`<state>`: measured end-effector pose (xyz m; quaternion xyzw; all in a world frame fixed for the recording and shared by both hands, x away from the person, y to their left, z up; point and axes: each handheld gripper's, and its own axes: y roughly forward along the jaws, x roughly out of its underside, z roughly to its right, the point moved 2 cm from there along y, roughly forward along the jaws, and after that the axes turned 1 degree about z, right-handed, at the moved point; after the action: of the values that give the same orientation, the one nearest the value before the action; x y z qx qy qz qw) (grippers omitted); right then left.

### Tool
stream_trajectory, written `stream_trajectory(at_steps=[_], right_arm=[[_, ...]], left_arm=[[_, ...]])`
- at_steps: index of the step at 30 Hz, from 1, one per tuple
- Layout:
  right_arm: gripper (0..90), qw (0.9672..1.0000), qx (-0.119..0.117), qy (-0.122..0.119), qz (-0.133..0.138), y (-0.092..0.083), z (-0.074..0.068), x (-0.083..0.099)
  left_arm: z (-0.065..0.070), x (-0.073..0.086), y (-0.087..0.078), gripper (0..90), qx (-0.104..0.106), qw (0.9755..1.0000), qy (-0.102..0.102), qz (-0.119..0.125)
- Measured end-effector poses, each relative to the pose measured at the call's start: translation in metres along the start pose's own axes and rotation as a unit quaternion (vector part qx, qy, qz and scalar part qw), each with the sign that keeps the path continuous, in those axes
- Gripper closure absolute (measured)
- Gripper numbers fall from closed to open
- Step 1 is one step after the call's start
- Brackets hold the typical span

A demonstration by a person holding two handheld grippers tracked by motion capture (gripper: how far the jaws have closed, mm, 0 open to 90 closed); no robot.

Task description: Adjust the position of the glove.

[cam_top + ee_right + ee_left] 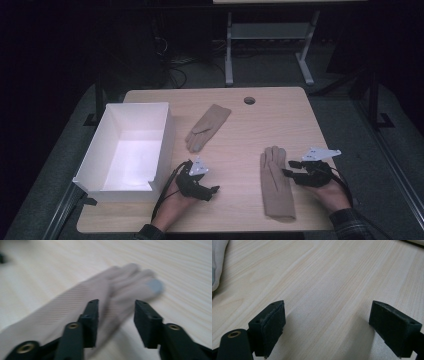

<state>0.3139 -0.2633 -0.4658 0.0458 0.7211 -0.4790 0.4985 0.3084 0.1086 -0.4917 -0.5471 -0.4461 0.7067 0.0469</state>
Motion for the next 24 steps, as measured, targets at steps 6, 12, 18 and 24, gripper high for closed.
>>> stream_trajectory(at_steps=[6, 12, 18, 24], right_arm=[[35.3, 0.9980, 0.045, 0.043, -0.012, 0.004, 0.025, 0.009], [27.3, 0.9937, 0.085, 0.072, -0.014, 0.011, 0.047, 0.013], [23.9, 0.9923, 0.095, 0.078, -0.016, 0.020, 0.053, 0.018], [21.5, 0.9917, 0.100, 0.080, -0.011, 0.021, 0.053, 0.019]], left_arm=[[0.000, 0.000, 0.000, 13.1, -0.001, 1.0000, 0.001, 0.000], [-0.001, 0.000, 0.000, 13.1, -0.001, 1.0000, 0.004, 0.001], [0.000, 0.000, 0.000, 13.1, -0.001, 1.0000, 0.002, 0.001], [0.000, -0.001, 0.001, 13.0, -0.001, 1.0000, -0.003, 0.003]])
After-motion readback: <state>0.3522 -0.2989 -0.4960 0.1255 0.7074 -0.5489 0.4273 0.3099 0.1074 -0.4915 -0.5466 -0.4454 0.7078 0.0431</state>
